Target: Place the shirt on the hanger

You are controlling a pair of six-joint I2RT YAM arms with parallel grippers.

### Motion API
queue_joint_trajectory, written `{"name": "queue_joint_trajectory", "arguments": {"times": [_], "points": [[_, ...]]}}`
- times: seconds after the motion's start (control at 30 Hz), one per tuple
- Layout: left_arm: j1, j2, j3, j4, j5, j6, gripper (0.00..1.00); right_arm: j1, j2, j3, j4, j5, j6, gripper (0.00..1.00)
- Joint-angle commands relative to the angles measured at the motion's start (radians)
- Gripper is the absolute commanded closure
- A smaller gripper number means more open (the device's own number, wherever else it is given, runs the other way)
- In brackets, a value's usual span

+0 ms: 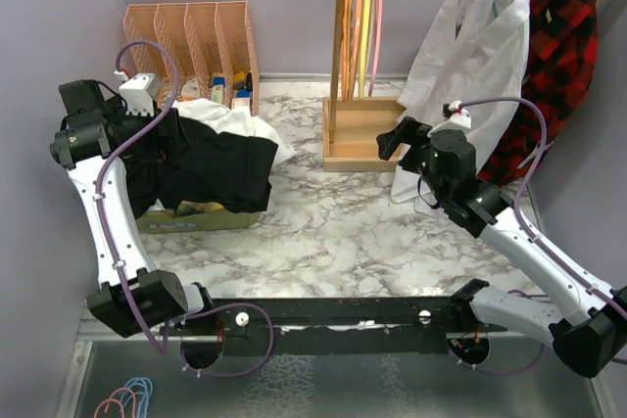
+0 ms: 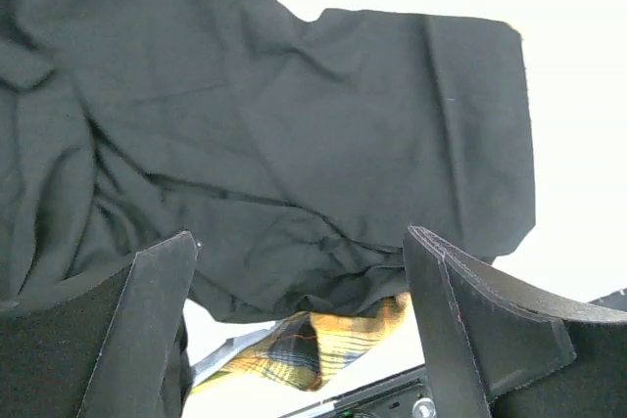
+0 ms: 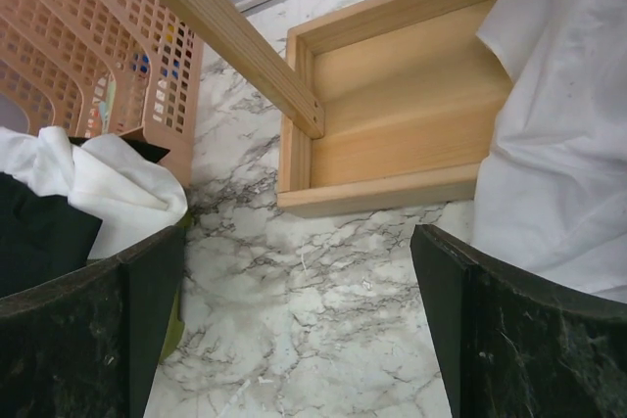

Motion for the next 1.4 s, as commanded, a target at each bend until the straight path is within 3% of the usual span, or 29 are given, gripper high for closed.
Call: {"name": "queue_joint_trajectory", "arguments": {"times": [0.0, 0.13, 0.27, 0.37, 0.43, 0.53, 0.73, 0.87, 1.07, 1.37], "points": [[-0.04, -0.032, 0.154, -0.104, 0.207, 0.114, 0.11, 0.042, 0.003, 0.022, 0.016, 0.089, -0.048, 0.0], [-0.043, -0.036, 0.196, -0.106, 0.223, 0.124, 0.1, 0.042, -0.018, -0.019, 0.078, 0.077, -0.086, 0.0], [-0.081, -0.044, 0.103, -0.112, 0.112, 0.166, 0.1, 0.042, 0.006, -0.006, 0.085, 0.069, -0.119, 0.0], [-0.182, -0.049, 0.024, -0.112, -0.01, 0.208, 0.1, 0.042, 0.047, 0.036, 0.046, 0.044, -0.149, 0.01], [-0.306, -0.028, 0.005, -0.138, -0.097, 0.22, 0.1, 0.042, 0.05, 0.04, 0.056, -0.015, -0.191, 0.0], [-0.415, 0.028, 0.015, -0.199, -0.117, 0.244, 0.1, 0.042, 0.027, -0.017, 0.162, -0.146, -0.281, 0.01], [-0.514, 0.059, -0.051, -0.098, -0.271, 0.219, 0.11, 0.042, 0.001, -0.067, 0.269, -0.349, -0.377, 0.0], [-0.547, 0.088, -0.098, -0.073, -0.209, 0.185, 0.16, 0.042, 0.004, -0.061, 0.263, -0.392, -0.404, 0.01], [-0.587, 0.114, -0.072, -0.097, -0.096, 0.194, 0.15, 0.042, 0.017, -0.077, 0.262, -0.418, -0.403, 0.01], [-0.632, 0.163, -0.113, -0.061, -0.057, 0.185, 0.14, 0.042, 0.078, -0.086, 0.326, -0.665, -0.42, 0.01]]}}
